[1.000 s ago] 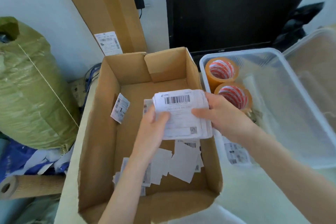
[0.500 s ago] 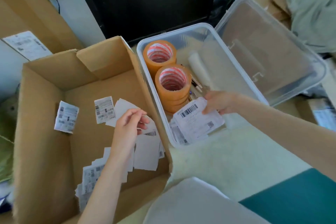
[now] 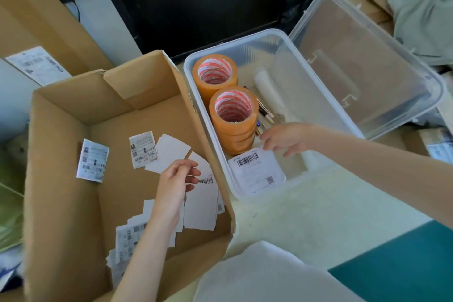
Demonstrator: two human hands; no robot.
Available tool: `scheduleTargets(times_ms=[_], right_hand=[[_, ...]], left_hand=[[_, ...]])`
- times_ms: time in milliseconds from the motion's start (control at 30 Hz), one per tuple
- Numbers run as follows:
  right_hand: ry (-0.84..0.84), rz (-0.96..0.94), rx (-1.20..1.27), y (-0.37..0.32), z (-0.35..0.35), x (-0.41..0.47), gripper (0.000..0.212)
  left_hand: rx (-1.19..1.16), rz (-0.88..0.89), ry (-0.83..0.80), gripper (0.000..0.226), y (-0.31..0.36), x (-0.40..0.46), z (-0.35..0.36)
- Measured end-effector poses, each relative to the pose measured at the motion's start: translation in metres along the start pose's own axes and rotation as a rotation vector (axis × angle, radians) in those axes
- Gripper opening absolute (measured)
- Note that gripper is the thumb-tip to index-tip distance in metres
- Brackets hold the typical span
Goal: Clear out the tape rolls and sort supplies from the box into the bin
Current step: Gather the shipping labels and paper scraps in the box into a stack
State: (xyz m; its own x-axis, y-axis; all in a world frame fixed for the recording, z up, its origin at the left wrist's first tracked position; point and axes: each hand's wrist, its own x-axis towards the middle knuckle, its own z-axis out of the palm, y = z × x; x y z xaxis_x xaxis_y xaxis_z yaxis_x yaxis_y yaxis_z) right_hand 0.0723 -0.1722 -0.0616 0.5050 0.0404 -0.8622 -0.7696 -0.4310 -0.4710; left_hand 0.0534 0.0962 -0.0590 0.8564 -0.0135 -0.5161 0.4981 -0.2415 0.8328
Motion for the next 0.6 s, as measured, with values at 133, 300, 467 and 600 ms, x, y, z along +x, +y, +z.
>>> scheduleTargets(times_ms=[133,300,467,600], right_hand=[[0.101,-0.25,0.047,-0.01,-0.009,-0.043,0.027],[0.047,-0.561,0.185,-0.045,0.011,-0.091,0.015],[0.039,-0.696,0.091,-0.093,0.058,-0.085,0.015],[0.061,-0.687,0.051,-0.129,0.098,-0.054,0.017]], left_hand=[[-0.018,0.021,0.029,0.023,0.007,0.006,-0.01],[-0.002,0.069,0.156,0.022,0.013,0.031,-0.031],[0.202,0.109,0.331,0.017,-0.012,0.081,-0.059],[0.921,0.203,0.541,0.03,-0.038,0.112,-0.105]])
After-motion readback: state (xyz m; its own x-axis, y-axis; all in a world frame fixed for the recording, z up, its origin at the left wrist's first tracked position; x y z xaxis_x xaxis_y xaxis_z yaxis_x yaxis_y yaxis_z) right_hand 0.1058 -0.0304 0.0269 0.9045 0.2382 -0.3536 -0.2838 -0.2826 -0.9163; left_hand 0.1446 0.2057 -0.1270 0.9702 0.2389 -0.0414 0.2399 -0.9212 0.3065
